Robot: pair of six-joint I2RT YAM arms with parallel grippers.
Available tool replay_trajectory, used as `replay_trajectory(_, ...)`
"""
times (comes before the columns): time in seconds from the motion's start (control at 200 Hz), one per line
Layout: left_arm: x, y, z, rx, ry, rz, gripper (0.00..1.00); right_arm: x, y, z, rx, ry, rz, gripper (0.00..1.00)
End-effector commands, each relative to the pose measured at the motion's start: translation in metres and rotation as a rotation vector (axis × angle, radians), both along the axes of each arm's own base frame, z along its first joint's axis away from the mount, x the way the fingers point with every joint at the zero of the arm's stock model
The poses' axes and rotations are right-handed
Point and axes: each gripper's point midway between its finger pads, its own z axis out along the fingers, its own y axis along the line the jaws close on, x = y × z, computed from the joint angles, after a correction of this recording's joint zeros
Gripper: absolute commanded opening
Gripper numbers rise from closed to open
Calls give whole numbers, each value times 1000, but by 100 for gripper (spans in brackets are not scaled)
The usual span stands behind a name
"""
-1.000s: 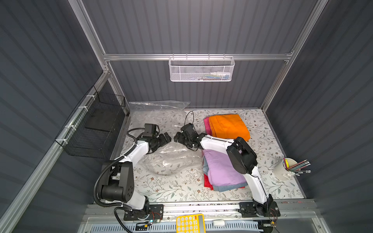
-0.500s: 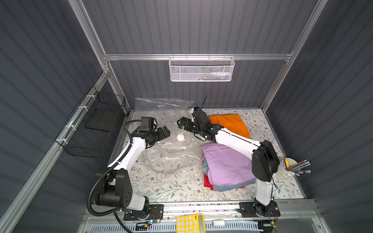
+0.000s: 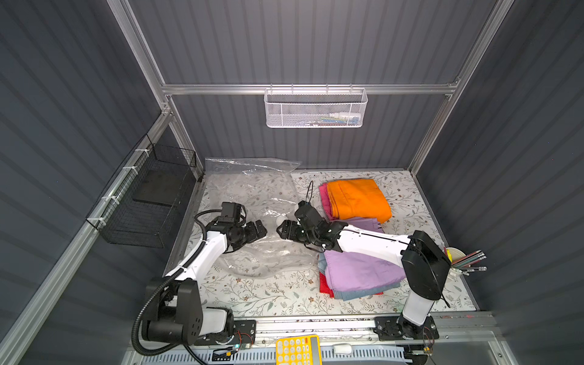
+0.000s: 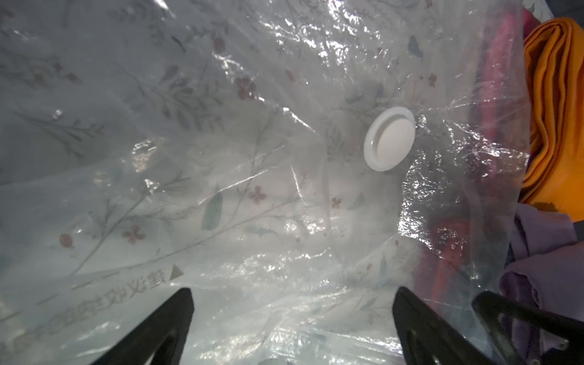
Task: Take the trousers out of the vacuum bag
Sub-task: Adjust the vacuum bag at the center of the board.
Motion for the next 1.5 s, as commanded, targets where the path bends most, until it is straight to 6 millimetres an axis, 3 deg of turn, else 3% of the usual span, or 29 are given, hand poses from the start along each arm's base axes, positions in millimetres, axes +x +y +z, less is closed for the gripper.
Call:
replay_trajectory(0.0,-21,3,-18,12,73,-14,100,-10,-4,-20,4,77,-49,73)
replay_trajectory(0.225,-23,4,-29,17,91,-8,100,-16,-11,-72,-45,172,-103,69)
replay_trajectory(0.4,-23,2,-30,1,89,-9,100,0,-5,-96,-72,177,-135,70)
replay_trajectory(0.495,-19,0,-24,-7,75,-9,100,19,2,-73,-44,113,-131,71)
replay_trajectory(0.62,-13,-1,-10,-10,49,-11,100,26,-2,-15,-49,-31,-90,72)
replay_trajectory(0.725,-9,0,-4,-10,31,-12,100,7,-11,22,-57,-114,-15,73)
replay_trajectory(0.865,-9,-3,-4,-22,36,-18,100,-37,-12,31,-127,-158,147,65)
replay_trajectory(1.031,-8,-4,2,-32,22,-21,100,-92,-7,3,-225,-122,342,49)
replay_trajectory(1.131,-7,-4,6,-31,15,-23,100,-114,-5,-16,-274,-102,422,47)
replay_trajectory(1.496,-10,-6,24,-52,-21,-19,100,-128,11,-76,-370,111,519,45)
